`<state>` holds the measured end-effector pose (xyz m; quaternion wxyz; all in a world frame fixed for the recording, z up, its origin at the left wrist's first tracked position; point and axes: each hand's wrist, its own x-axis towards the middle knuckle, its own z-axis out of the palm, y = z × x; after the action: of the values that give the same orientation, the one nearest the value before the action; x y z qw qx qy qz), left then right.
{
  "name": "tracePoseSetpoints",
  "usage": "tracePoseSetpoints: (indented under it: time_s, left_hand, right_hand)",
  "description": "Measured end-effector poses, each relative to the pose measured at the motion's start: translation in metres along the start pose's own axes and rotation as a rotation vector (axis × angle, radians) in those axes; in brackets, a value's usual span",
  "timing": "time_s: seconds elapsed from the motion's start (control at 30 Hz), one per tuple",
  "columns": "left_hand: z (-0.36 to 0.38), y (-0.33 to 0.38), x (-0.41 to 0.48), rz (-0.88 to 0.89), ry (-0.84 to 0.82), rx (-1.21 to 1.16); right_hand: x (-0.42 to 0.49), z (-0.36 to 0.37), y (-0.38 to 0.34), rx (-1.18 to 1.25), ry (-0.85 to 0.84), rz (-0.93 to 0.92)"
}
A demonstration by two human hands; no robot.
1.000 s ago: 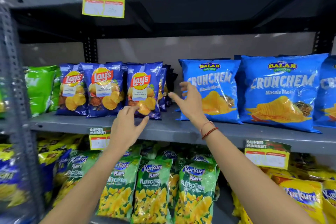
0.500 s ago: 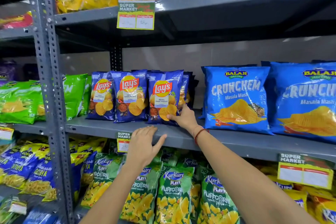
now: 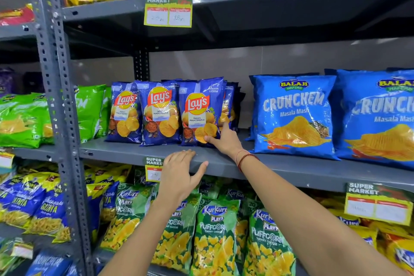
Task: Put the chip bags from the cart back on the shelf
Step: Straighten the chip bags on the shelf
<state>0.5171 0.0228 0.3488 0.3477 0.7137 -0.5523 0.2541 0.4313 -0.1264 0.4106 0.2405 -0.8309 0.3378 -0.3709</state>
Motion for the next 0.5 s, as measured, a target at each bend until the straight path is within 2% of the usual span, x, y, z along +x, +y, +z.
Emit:
tracePoseSetpoints:
  time_s: [0.3,0.5]
  left_hand:
    - [0.002,-0.003,0.000,0.012,0.013,0.007]
    - [0.001,-0.007,0.005,0.010,0.061,0.004]
  right_hand:
    - [-0.001,-0.002,0.007,0.123,0.029,0.048]
    - [-0.022,-0.022,0.003,0.095,0.256,-0.116]
